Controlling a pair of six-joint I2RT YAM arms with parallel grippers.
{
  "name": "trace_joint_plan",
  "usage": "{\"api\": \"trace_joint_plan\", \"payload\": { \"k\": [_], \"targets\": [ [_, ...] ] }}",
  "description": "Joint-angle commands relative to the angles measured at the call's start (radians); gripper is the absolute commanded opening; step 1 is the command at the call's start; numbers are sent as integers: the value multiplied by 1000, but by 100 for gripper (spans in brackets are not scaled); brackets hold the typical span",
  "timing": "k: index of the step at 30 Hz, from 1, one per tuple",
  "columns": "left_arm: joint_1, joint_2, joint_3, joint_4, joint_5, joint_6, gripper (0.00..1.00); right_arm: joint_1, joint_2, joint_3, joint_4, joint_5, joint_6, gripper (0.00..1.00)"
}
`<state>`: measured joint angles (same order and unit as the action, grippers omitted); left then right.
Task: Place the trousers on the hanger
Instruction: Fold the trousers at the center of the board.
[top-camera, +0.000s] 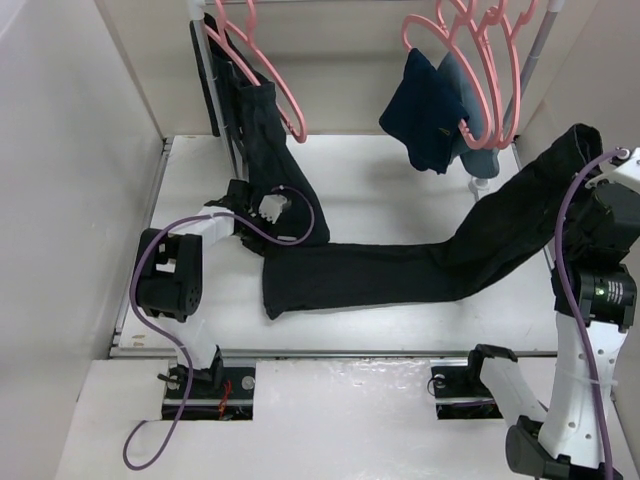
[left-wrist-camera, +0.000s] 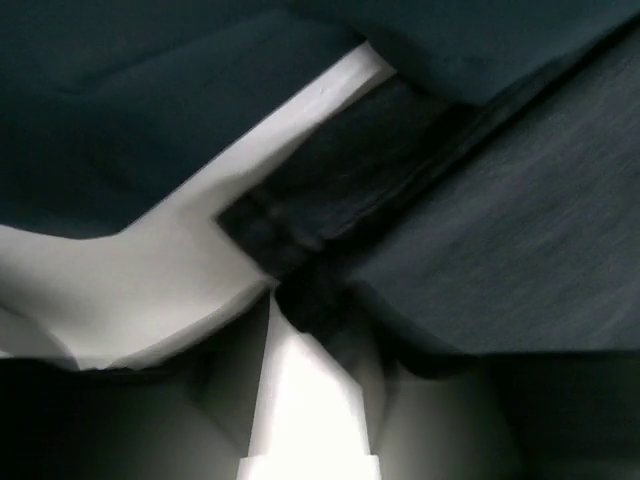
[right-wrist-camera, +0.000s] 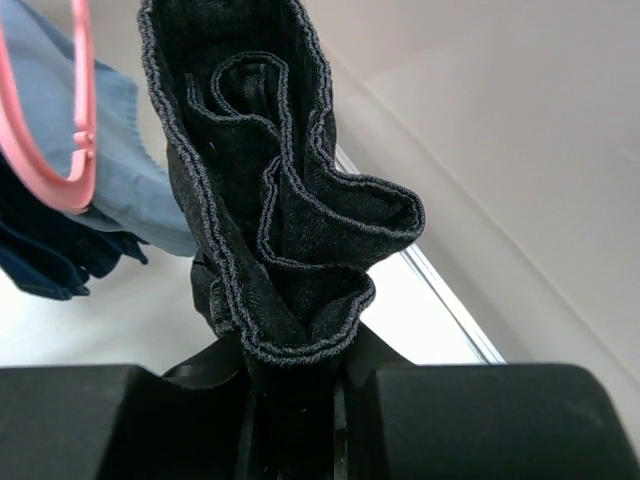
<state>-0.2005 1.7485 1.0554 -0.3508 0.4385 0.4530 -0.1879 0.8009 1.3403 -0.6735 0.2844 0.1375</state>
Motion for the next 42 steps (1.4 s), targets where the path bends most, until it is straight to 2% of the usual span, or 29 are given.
{"api": "trace_joint_plan", "payload": {
  "k": [1,4,7,11,13,16,21,26,27,29,30,32,33,36,37,38,39,40,42],
  "targets": [
    [1,45,-3,-8,9,-20,0,1,7,85,41,64,43,0],
    [1,54,-3,-57,-58,2,0,-24,44,144,23,82,68,0],
    [35,10,-14,-125,-203,25,0,-33,63,221,-26,142,83,0],
    [146,-96,-96,-125,-423,107,0,-33,66,206,-58,226,105,0],
    [165,-128,-155,-113,-556,165,0,-33,54,171,-73,226,105,0],
    [165,-171,-196,-112,-645,208,0,-33,35,140,-103,226,114,0],
    [165,-205,-196,-160,-670,219,0,-33,-9,102,-179,242,123,0],
    [174,-228,-172,-163,-741,210,43,-33,-41,71,-216,265,132,0],
    [174,-248,-125,-186,-722,210,46,-33,-42,71,-216,237,132,0],
    [197,-319,-57,-218,-641,199,47,-33,-42,45,-216,217,142,0],
    [197,-351,7,-252,-518,214,47,-33,-42,28,-216,199,142,0],
    [211,-455,57,-289,-393,262,39,-33,-32,13,-216,177,152,0],
    [211,-489,72,-316,-265,351,39,-33,-32,-4,-225,167,152,0],
    [211,-587,94,-547,-53,583,39,-33,-32,-42,-212,127,163,0],
    [184,-599,94,-657,35,674,39,-33,-32,-52,-203,112,163,0],
    [152,-600,80,-694,67,674,39,-33,-32,-62,-202,111,163,0],
    [72,-609,80,-718,101,674,42,-33,-32,-76,-187,101,163,0],
    [23,-609,69,-732,162,661,43,-33,-32,-76,-175,101,163,0],
    [-98,-583,69,-686,181,512,43,-33,-32,-76,-175,101,163,0]
  ]
}}
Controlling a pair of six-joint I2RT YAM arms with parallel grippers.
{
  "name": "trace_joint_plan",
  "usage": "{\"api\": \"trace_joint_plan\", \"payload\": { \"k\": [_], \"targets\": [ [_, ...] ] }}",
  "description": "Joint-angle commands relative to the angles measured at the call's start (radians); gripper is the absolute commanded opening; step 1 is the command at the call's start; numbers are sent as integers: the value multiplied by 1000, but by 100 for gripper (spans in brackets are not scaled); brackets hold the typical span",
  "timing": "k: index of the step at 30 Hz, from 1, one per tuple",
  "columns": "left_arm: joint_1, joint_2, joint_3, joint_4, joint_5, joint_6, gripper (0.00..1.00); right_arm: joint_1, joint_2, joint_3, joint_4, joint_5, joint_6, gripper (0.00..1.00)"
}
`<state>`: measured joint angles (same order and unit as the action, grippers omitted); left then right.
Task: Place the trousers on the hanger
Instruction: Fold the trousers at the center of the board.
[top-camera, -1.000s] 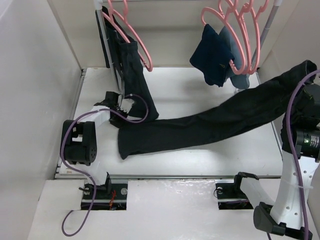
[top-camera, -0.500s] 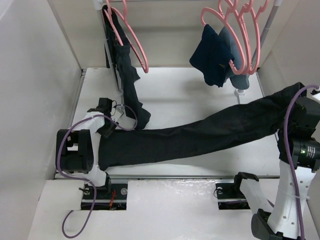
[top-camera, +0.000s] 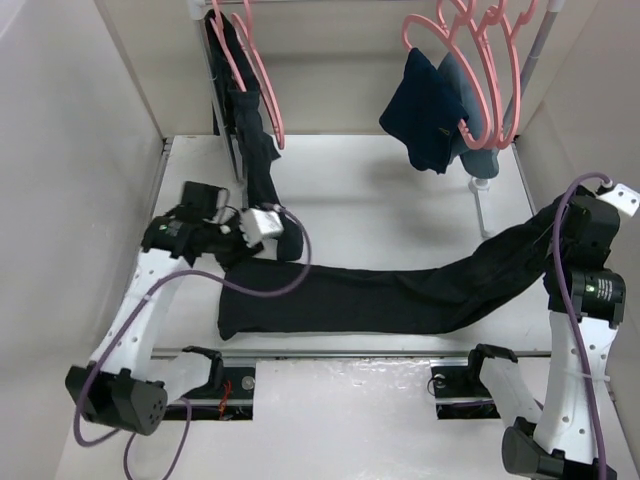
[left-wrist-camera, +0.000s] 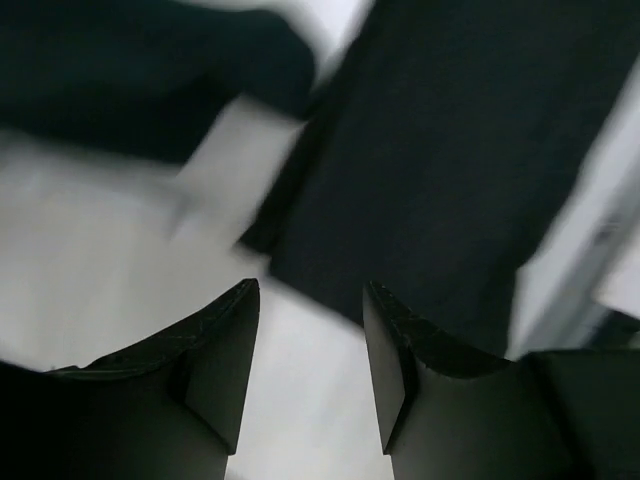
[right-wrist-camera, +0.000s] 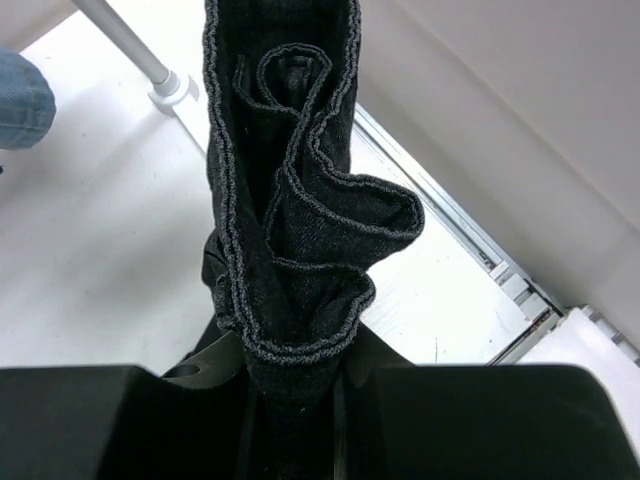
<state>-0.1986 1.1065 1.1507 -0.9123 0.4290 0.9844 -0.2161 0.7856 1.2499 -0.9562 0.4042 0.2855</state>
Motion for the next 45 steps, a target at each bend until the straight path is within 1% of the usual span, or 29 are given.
{"api": "trace_joint_plan", "payload": {
  "k": [1,3,4,5,6,8,9,10,11,12,14,15,16,17,19,20,22,25,27,29,30,32,33,35,37,39,41,43,45],
  "targets": [
    [-246,75,-26,-72,174,-73,43,-5,-17,14,117,-19,15,0],
    [-400,114,1,-25,136,-156,43,-5,-17,14,117,-9,15,0],
    [-532,163,20,1,116,-224,43,-5,-6,14,117,-8,15,0],
    [-582,191,39,30,90,-255,46,-5,-6,14,117,4,15,0],
    [-622,220,81,108,90,-286,50,-5,-6,23,117,21,15,0],
    [-694,317,119,199,90,-363,54,-5,-6,32,138,31,29,0],
    [-709,355,163,283,103,-381,54,-5,-6,33,139,42,29,0],
    [-723,398,187,321,103,-398,55,-5,-6,33,154,51,38,0],
    [-746,493,213,352,117,-411,55,-5,-6,33,177,51,38,0],
    [-757,545,277,374,140,-411,55,-5,-17,33,194,38,38,0],
    [-766,672,335,446,168,-441,55,-5,-28,8,236,-19,38,0],
    [-766,699,352,479,191,-455,55,-5,-37,8,247,-43,38,0],
    [-766,719,353,569,242,-486,55,-5,-37,-4,257,-85,38,0],
    [-766,733,353,613,263,-498,55,-5,-37,-16,257,-96,38,0],
    [-776,809,389,635,304,-507,55,-5,-37,-17,257,-105,38,0],
    [-776,838,432,635,359,-523,55,-5,-37,-27,257,-105,38,0],
    [-776,900,442,667,392,-533,55,-5,-46,-27,257,-93,38,0],
    [-785,979,498,681,392,-544,55,-5,-57,-37,248,-73,29,0],
    [-785,1012,521,717,357,-564,55,-5,-66,-37,247,-47,29,0],
    [-774,1053,532,759,289,-637,55,-5,-66,-27,226,-15,29,0],
    [-763,1069,532,807,216,-673,55,-5,-66,-27,226,31,29,0],
    [-721,1124,532,836,148,-737,54,-5,-92,-1,214,77,38,0],
    [-705,1145,572,836,95,-791,53,-5,-103,-1,214,103,38,0],
    [-681,1209,616,804,61,-823,51,4,-135,11,269,104,8,0],
    [-668,1234,670,764,47,-834,49,14,-193,11,321,81,-41,0],
    [-668,1234,670,764,47,-834,49,14,-220,25,370,58,-98,0],
    [-677,1208,661,764,83,-834,51,14,-220,34,370,27,-141,0],
    [-677,1187,661,738,115,-825,57,27,-200,60,379,16,-198,0],
    [-677,1175,717,658,165,-825,60,38,-200,72,393,16,-224,0]
  ]
}}
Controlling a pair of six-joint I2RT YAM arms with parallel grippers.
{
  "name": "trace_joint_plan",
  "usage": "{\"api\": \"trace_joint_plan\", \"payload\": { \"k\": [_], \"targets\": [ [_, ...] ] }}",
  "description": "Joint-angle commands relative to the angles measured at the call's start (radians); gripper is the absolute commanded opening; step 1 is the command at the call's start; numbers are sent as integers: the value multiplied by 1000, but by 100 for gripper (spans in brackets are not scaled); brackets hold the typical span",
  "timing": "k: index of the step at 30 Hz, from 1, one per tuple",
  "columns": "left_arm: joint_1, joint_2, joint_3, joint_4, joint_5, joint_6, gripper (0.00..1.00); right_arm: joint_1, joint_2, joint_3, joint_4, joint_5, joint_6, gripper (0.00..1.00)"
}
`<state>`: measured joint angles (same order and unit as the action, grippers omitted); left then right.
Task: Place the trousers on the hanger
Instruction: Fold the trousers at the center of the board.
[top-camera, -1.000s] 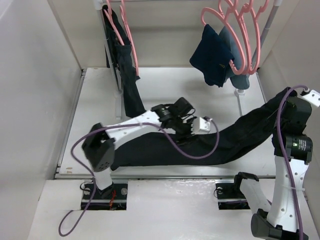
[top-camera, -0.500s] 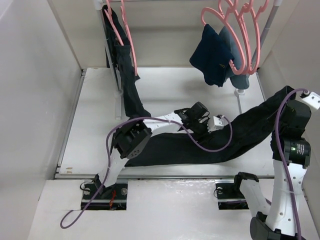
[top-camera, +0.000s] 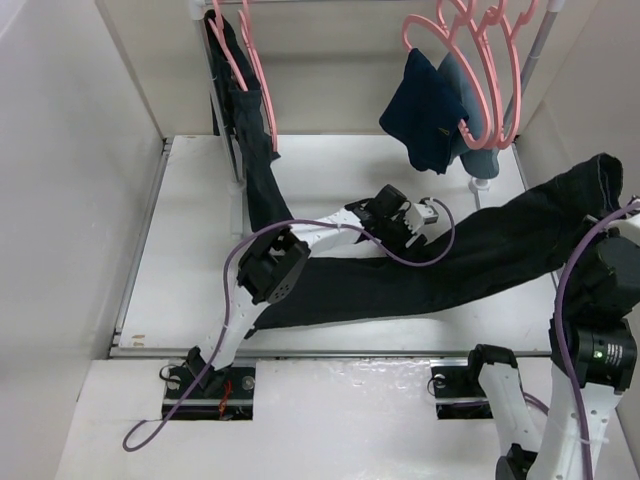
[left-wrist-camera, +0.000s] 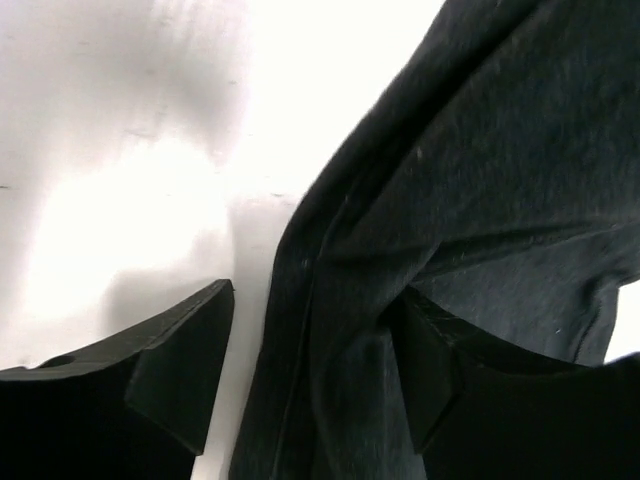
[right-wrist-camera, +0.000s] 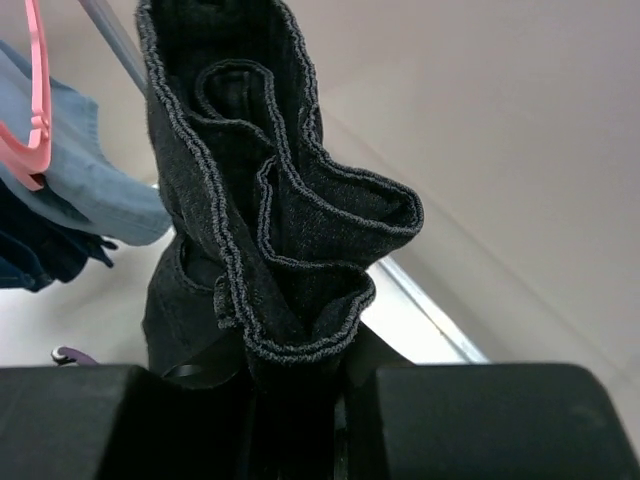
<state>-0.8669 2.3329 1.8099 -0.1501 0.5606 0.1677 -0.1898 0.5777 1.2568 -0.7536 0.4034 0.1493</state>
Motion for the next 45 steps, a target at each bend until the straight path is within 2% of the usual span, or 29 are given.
{"api": "trace_joint_plan", "payload": {
  "k": [1,2,5,6,9,10,12,13,15,16,18,21,25,28,29,33,35,38,40,43,44,45],
  "targets": [
    [-9,-72,95,-170,63,12,63,12,19,84,191,17,-106,0],
    [-9,-72,115,-170,77,29,63,12,30,84,191,17,-106,0],
    [-9,-113,179,-346,100,125,65,30,53,127,200,-18,-140,0],
    [-9,-122,218,-453,110,157,65,30,53,136,200,-35,-140,0],
    [-9,-179,230,-604,120,287,65,50,62,156,200,-60,-168,0],
    [-9,-202,204,-688,121,320,65,67,73,170,200,-60,-177,0],
    [-9,-295,136,-744,121,375,65,88,83,196,191,-60,-192,0],
    [0,-337,29,-772,108,424,65,110,83,207,191,-70,-201,0],
    [9,-477,-94,-772,82,466,65,119,106,242,171,-104,-202,0],
    [9,-527,-215,-772,43,483,65,128,106,251,171,-133,-202,0],
    [31,-669,-335,-772,-10,504,65,128,117,260,171,-247,-189,0],
    [84,-800,-538,-703,-201,494,65,128,117,239,171,-326,-131,0],
    [268,-986,-688,-692,-301,504,64,128,151,230,160,-472,-67,0],
    [382,-1030,-777,-652,-340,518,65,128,174,221,169,-517,-57,0],
    [455,-1041,-797,-640,-340,518,65,128,185,210,183,-529,-48,0],
    [589,-1041,-877,-597,-329,527,65,128,244,210,183,-624,-48,0],
    [623,-1041,-912,-588,-318,527,65,128,254,185,183,-714,-48,0],
    [658,-1052,-943,-566,-295,527,65,128,263,139,238,-770,-30,0],
    [669,-1052,-955,-557,-286,518,67,159,284,106,260,-770,-30,0],
    [678,-1031,-955,-548,-245,495,67,240,332,75,277,-671,-30,0],
    [678,-1018,-955,-548,-223,484,68,274,346,75,277,-626,-42,0],
    [678,-1018,-966,-536,-223,484,68,362,359,75,277,-498,-57,0]
  ]
}}
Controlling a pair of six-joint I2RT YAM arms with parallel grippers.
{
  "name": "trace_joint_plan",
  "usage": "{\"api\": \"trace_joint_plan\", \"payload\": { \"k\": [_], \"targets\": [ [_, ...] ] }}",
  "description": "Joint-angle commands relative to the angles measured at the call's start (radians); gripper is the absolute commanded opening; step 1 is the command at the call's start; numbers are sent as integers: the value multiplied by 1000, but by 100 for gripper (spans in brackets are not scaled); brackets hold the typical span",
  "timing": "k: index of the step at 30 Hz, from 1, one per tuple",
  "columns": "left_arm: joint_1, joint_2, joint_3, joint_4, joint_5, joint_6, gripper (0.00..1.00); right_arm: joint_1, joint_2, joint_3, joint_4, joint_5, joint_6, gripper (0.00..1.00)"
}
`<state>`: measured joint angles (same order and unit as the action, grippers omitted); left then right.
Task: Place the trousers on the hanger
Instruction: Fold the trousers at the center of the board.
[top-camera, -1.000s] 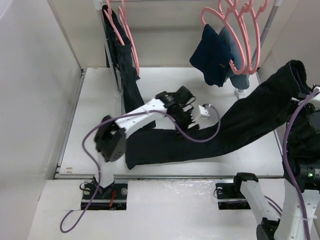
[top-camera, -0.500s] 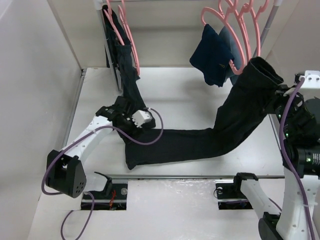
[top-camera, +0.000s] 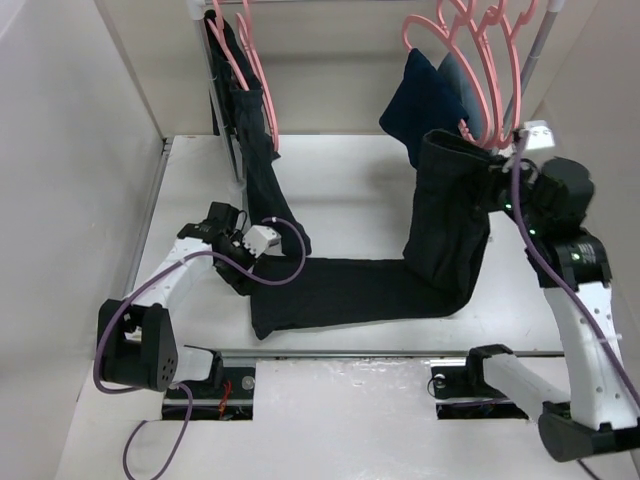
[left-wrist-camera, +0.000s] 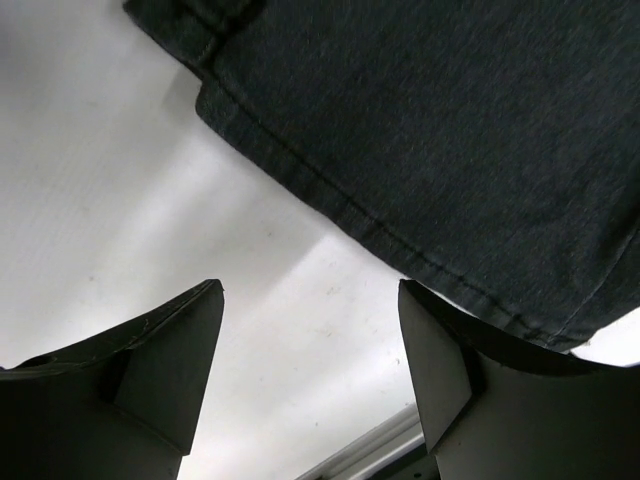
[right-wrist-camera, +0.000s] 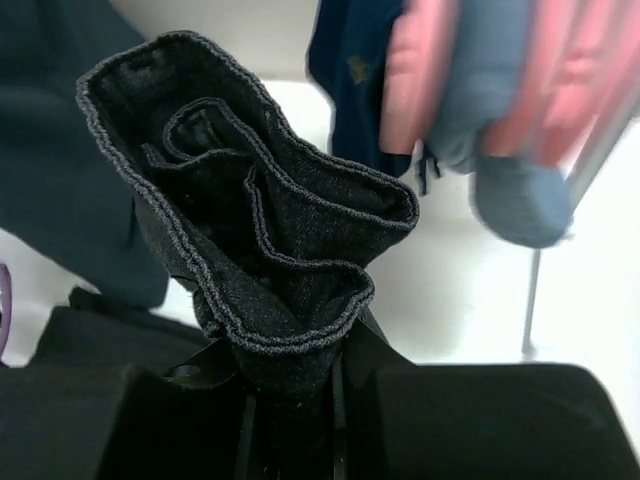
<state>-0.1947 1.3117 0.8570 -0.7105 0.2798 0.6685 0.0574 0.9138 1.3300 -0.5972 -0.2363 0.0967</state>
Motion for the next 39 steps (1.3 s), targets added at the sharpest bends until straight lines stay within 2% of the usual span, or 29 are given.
{"api": "trace_joint_plan", "payload": {
  "k": [1,2,4,8,10,11,14,16,20,21,24,25,29,32,39],
  "targets": [
    [6,17,-13,25,58,-30,68,165,48,11,120,223,-5,0],
    [6,27,-13,25,67,-40,68,212,57,26,120,377,-14,0],
    [6,27,-22,34,67,-40,68,339,69,46,129,532,3,0],
    [6,27,-33,46,88,-58,68,494,79,8,160,808,52,0],
    [6,37,-33,60,99,-58,68,579,105,-2,160,949,122,0],
    [6,37,-33,60,99,-67,68,695,123,-17,160,1013,156,0],
    [6,78,-33,69,99,-67,66,888,218,4,120,1243,360,0],
    [6,93,-44,92,90,-67,63,950,278,26,103,1287,510,0],
    [6,115,-53,125,90,-67,59,1113,368,38,215,1387,546,0],
    [6,115,-53,125,99,-67,56,1172,397,47,215,1449,546,0],
    [6,124,-44,134,119,-58,53,1239,528,104,168,1578,607,0],
    [6,124,-44,134,119,-58,49,1239,557,115,122,1589,642,0],
    [61,83,-4,102,173,-49,48,1239,634,118,149,1508,706,0],
    [141,40,19,89,199,-61,54,1248,663,107,198,1444,706,0],
    [189,10,21,100,153,-90,56,1324,749,139,361,1411,555,0]
  ]
}}
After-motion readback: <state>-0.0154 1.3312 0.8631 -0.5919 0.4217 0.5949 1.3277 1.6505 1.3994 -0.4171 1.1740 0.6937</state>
